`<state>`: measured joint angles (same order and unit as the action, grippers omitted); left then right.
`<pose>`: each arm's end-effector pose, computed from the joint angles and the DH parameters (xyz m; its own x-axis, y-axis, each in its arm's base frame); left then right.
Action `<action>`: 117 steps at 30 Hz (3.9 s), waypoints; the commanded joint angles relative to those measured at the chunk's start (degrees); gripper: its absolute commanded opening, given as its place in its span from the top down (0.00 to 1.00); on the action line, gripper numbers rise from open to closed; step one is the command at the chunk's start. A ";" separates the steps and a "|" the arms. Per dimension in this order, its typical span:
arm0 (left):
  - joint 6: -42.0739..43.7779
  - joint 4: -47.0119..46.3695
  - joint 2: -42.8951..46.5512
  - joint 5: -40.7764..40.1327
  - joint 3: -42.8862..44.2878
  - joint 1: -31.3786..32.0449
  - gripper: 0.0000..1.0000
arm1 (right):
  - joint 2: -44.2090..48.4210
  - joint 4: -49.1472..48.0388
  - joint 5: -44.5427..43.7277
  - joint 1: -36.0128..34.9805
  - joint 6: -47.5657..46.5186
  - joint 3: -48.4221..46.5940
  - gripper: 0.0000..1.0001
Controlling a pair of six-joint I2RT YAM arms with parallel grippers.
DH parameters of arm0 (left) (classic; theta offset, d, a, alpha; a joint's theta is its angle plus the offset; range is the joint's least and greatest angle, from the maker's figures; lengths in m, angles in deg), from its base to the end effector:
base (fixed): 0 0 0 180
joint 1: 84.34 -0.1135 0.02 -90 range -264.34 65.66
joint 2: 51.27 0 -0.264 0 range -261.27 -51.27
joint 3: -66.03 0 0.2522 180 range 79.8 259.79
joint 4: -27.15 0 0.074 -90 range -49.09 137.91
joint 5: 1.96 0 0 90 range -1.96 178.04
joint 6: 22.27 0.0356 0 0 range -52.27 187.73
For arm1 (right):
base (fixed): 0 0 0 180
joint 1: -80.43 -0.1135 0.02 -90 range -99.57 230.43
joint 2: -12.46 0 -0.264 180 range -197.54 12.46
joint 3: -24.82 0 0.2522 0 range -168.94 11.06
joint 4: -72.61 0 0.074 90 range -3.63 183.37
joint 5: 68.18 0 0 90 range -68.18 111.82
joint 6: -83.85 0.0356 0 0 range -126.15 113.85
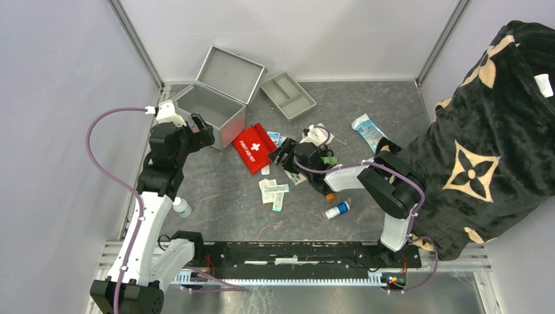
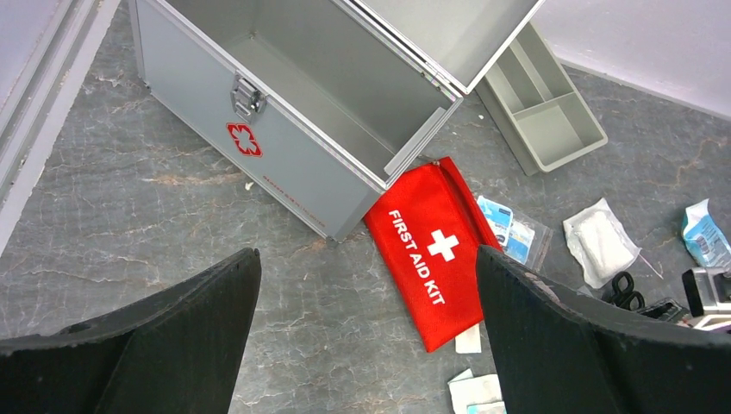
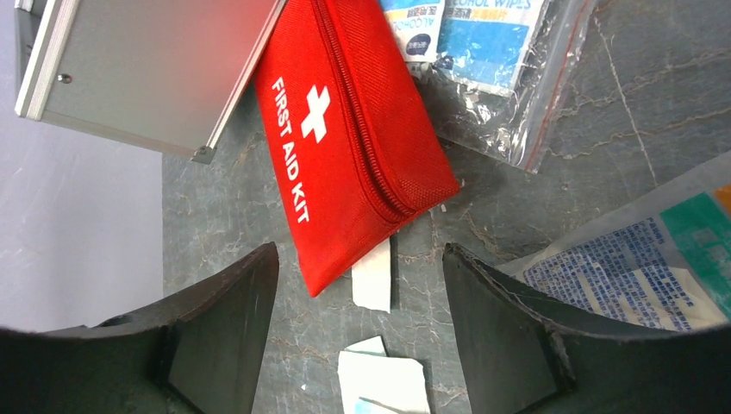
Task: Organize the medicine kit
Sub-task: Pick up the medicine pouch from the center of the board.
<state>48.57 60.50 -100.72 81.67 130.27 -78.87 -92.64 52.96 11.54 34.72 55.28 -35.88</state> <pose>0.1954 -0.0147 0.3437 -0.2960 -0.2993 -0.9071 -0.1134 0.9539 -0.2778 0.2615 0.2590 0.1463 -0.6590 0.5620 -0.4999 -0.0260 0.6473 0.7618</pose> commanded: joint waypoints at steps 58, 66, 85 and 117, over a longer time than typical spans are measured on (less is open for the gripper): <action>-0.11 -2.28 1.07 2.66 0.65 -0.22 0.00 | 15.98 8.20 -6.39 -0.64 -34.78 -2.51 1.00; 0.55 -6.25 1.55 12.32 -0.16 -0.29 0.00 | 28.75 17.46 -7.32 -0.27 -55.61 -0.27 1.00; -5.39 -17.98 3.10 39.71 3.12 1.05 0.00 | 44.44 49.62 12.82 0.36 -91.25 -8.42 1.00; 29.47 4.80 -3.80 48.49 5.37 27.15 0.25 | 36.40 74.31 44.57 0.42 -107.64 -28.10 1.00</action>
<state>74.14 63.98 -103.71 132.01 133.49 -52.66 -58.15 127.78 52.98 35.11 -51.12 -61.54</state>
